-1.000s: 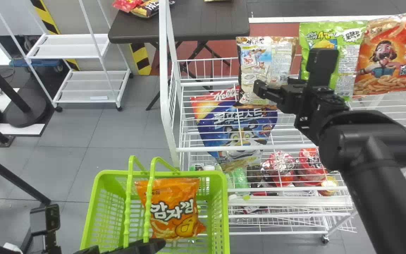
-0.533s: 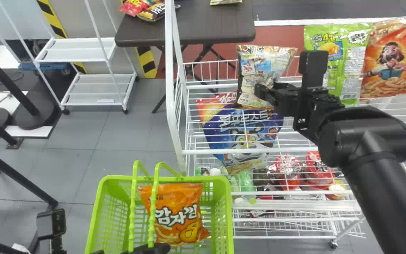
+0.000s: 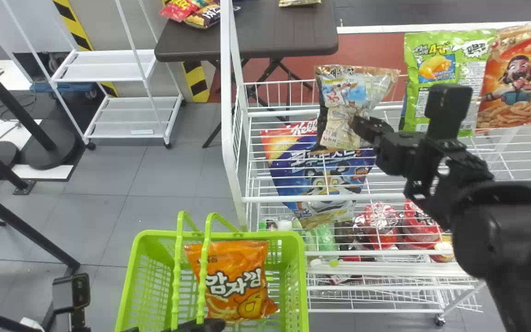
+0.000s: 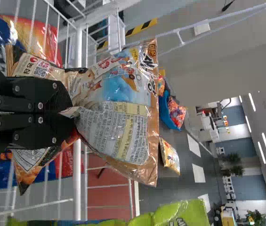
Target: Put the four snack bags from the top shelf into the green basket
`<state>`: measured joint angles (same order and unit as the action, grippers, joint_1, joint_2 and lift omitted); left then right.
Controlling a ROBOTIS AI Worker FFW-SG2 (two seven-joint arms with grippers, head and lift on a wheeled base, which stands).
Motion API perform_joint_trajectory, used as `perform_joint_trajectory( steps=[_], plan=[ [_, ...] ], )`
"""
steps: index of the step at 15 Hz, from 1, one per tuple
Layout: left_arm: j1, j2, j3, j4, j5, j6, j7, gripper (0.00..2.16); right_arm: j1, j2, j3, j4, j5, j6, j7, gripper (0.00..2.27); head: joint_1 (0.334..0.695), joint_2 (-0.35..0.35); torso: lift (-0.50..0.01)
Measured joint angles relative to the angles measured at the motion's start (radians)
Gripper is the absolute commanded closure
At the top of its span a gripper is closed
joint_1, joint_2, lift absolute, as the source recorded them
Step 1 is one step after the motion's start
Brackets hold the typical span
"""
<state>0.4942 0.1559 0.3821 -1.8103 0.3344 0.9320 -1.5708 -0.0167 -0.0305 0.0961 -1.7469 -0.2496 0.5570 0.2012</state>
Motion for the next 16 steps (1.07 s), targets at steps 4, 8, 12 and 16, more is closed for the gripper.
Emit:
perform_joint_trajectory(
  steps=[4,8,12,16],
  plan=[
    [-0.006,-0.001,0.000,0.003,0.000,0.000,0.000,2.15,0.268,-0.008,0.007,-0.350,-0.021,0.181,0.048,2.26,0.695,0.178,0.000],
    [-0.012,0.000,-0.004,0.005,-0.002,0.000,0.000,2.15,0.461,-0.037,0.051,-0.530,-0.035,0.321,0.092,2.26,0.695,0.272,0.000],
    [-0.015,0.002,-0.008,0.003,-0.005,0.003,0.000,2.15,0.530,-0.068,0.129,-0.583,-0.061,0.432,0.102,2.26,0.695,0.350,0.000],
    [-0.016,0.003,-0.009,0.000,-0.005,0.003,0.000,2.15,0.494,-0.071,0.214,-0.512,-0.027,0.498,0.085,0.04,0.695,0.350,0.000]
  ],
)
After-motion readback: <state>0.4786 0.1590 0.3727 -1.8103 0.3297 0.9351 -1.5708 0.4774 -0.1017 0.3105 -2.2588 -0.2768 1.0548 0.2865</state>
